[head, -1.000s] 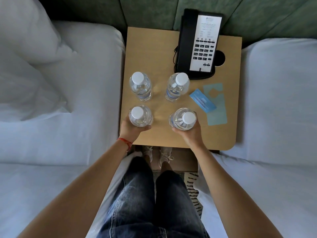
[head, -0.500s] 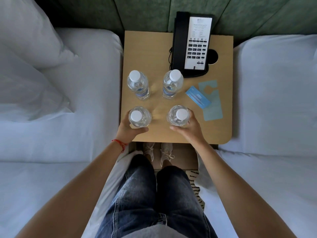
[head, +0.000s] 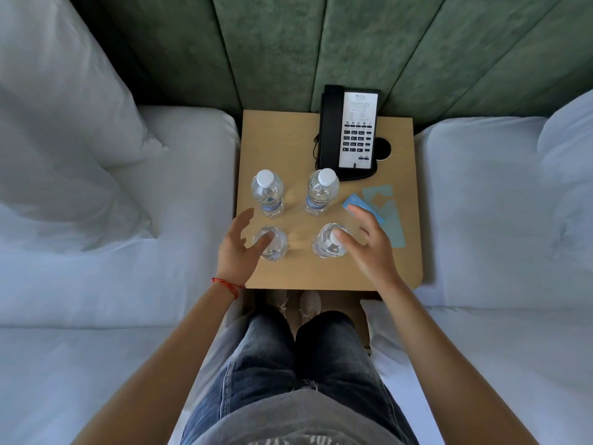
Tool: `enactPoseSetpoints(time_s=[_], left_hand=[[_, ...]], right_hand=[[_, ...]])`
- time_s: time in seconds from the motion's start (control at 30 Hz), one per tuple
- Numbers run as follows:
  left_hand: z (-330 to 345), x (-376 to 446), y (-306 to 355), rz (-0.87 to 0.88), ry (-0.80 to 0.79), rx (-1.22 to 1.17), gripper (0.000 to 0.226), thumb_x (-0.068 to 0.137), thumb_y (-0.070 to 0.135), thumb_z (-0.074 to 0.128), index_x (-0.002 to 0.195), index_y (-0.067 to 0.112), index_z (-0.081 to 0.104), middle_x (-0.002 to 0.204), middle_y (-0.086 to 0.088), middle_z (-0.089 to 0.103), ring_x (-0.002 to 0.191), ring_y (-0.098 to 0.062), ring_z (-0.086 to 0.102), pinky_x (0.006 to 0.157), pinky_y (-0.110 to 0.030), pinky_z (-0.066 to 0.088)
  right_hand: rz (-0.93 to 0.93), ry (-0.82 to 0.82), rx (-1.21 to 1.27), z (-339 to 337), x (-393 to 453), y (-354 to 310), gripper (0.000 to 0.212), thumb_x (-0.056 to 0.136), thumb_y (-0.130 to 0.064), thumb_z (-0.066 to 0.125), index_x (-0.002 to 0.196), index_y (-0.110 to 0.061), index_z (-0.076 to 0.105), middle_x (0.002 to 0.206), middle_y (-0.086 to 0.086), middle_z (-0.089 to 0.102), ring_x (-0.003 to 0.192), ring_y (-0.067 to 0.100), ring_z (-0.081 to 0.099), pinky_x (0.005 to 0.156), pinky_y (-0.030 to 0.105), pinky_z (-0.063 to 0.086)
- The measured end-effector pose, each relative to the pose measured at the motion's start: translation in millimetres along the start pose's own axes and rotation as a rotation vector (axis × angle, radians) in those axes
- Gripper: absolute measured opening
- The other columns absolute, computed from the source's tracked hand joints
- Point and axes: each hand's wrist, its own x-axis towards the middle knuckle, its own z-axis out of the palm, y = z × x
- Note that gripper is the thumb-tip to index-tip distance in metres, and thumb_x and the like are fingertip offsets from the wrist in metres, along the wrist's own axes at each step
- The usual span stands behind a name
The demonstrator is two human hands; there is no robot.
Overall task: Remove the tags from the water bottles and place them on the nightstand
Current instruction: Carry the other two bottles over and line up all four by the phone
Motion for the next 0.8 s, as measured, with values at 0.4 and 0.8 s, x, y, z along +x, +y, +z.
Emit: enactPoseSetpoints(time_s=[0.4,0.8], left_hand=[[-14.5,55.3,50.5,0.130,0.044,0.034,0.051,0.080,0.017,0.067,0.128,0.014,0.048,0.132,-0.004,0.052,0.114,-0.007,0.045,0.096,-0.035,0.043],[8.9,90.5,37.3,0.071,-0.008,0.138,0.045,0.074,0.008,0.072,0.117,0.010,0.059,0.122,-0.008,0.062,0.114,-0.023,0.056,0.099,-0.040,0.045]], right_hand=[[-0.029,0.146,-0.027,18.4,46.5,-38.5,0.042,0.083,-0.027,0.066,0.123,-0.022,0.055,0.115,-0.020,0.055,0.107,-0.003,0.049,0.096,0.023,0.039],[0.011,0.114,-0.134,27.1,88.6,-24.9,0.046,0.077,-0.021,0.073,0.121,-0.015,0.060,0.122,-0.002,0.063,0.108,0.002,0.052,0.086,-0.002,0.031]])
